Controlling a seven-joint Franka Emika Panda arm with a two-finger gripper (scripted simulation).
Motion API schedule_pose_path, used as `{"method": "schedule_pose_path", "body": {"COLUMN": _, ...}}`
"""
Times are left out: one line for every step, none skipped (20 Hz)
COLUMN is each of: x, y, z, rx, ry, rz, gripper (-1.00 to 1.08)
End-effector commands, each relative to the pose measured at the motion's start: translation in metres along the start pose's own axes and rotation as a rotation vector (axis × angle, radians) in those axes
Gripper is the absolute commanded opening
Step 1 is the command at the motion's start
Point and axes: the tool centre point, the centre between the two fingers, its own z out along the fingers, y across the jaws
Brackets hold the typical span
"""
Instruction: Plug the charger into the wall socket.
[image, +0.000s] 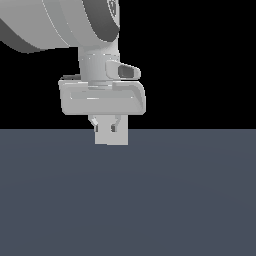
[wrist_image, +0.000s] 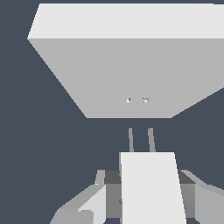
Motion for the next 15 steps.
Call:
{"method": "schedule_pose_path", "body": {"x": 0.007, "y": 0.0, "z": 0.002, "rx": 0.0, "ry": 0.0, "rz": 0.0, "gripper": -1.0}}
{"method": "schedule_pose_path", "body": {"x": 0.011, "y": 0.0, "z": 0.004, "rx": 0.0, "ry": 0.0, "rz": 0.0, "gripper": -1.0}}
{"method": "schedule_pose_path", "body": {"x": 0.015, "y": 0.0, "z": 0.005, "rx": 0.0, "ry": 0.0, "rz": 0.0, "gripper": -1.0}}
{"method": "schedule_pose_path", "body": {"x": 0.019, "y": 0.0, "z": 0.007, "rx": 0.0, "ry": 0.0, "rz": 0.0, "gripper": -1.0}}
{"method": "schedule_pose_path", "body": {"x": 0.022, "y": 0.0, "z": 0.008, "rx": 0.0, "ry": 0.0, "rz": 0.0, "gripper": -1.0}}
{"method": "schedule_pose_path", "body": {"x": 0.025, "y": 0.0, "z": 0.009, "rx": 0.0, "ry": 0.0, "rz": 0.0, "gripper": -1.0}}
{"method": "schedule_pose_path", "body": {"x": 0.028, "y": 0.0, "z": 0.01, "rx": 0.0, "ry": 0.0, "rz": 0.0, "gripper": -1.0}}
{"method": "schedule_pose_path", "body": {"x": 0.03, "y": 0.0, "z": 0.011, "rx": 0.0, "ry": 0.0, "rz": 0.0, "gripper": -1.0}}
{"method": "schedule_pose_path", "body": {"x": 0.032, "y": 0.0, "z": 0.011, "rx": 0.0, "ry": 0.0, "rz": 0.0, "gripper": -1.0}}
{"method": "schedule_pose_path", "body": {"x": 0.034, "y": 0.0, "z": 0.012, "rx": 0.0, "ry": 0.0, "rz": 0.0, "gripper": -1.0}}
{"method": "schedule_pose_path", "body": {"x": 0.035, "y": 0.0, "z": 0.012, "rx": 0.0, "ry": 0.0, "rz": 0.0, "gripper": -1.0}}
{"method": "schedule_pose_path", "body": {"x": 0.036, "y": 0.0, "z": 0.013, "rx": 0.0, "ry": 0.0, "rz": 0.0, "gripper": -1.0}}
{"method": "schedule_pose_path", "body": {"x": 0.037, "y": 0.0, "z": 0.013, "rx": 0.0, "ry": 0.0, "rz": 0.0, "gripper": -1.0}}
{"method": "schedule_pose_path", "body": {"x": 0.037, "y": 0.0, "z": 0.013, "rx": 0.0, "ry": 0.0, "rz": 0.0, "gripper": -1.0}}
{"method": "schedule_pose_path", "body": {"x": 0.037, "y": 0.0, "z": 0.013, "rx": 0.0, "ry": 0.001, "rz": 0.0, "gripper": -1.0}}
